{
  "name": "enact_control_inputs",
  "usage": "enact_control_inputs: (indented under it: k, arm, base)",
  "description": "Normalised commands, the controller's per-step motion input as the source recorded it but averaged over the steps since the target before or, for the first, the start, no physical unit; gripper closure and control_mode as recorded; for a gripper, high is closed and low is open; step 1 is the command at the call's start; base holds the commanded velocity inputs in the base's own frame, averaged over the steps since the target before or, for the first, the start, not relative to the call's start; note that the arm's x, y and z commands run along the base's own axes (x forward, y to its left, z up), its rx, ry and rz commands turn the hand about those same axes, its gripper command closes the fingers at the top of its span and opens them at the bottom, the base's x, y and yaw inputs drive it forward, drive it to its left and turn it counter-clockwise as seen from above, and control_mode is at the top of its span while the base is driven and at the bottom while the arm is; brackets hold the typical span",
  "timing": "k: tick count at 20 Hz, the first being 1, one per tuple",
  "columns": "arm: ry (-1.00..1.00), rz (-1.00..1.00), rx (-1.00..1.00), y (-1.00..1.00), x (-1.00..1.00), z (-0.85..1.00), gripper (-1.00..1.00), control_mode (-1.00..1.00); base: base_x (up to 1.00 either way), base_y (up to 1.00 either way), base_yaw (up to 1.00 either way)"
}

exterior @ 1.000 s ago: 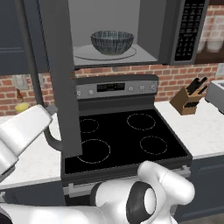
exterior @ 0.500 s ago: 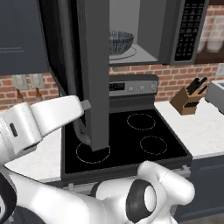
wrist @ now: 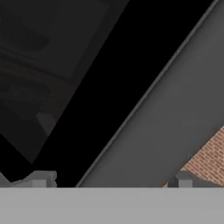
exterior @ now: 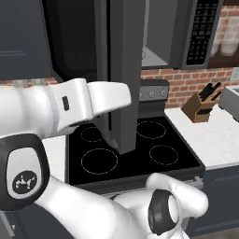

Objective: Open the microwave, place the bowl with waffle inside the microwave, then close the microwave door and turn it on.

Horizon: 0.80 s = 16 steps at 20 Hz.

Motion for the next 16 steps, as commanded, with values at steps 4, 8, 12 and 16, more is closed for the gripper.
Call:
enact_control_inputs:
  k: [4, 8, 12, 16]
  arm:
    - [0.00, 0.08, 0.02, -0.40, 0.50, 0.00, -1.00, -1.00]
    - [0.00, 0.06, 0.00, -0.20, 0.53, 0.00, -1.00, -1.00]
    - [0.00, 0.04, 0.00, -0.18, 0.52, -0.01, -1.00, -1.00]
    - [0.00, 0.04, 0.00, -0.19, 0.53, 0.00, -1.00, -1.00]
  base:
    - [0.00, 0.00, 0.00]
    - [0.00, 0.00, 0.00]
    - [0.00, 0.00, 0.00]
    - [0.00, 0.00, 0.00]
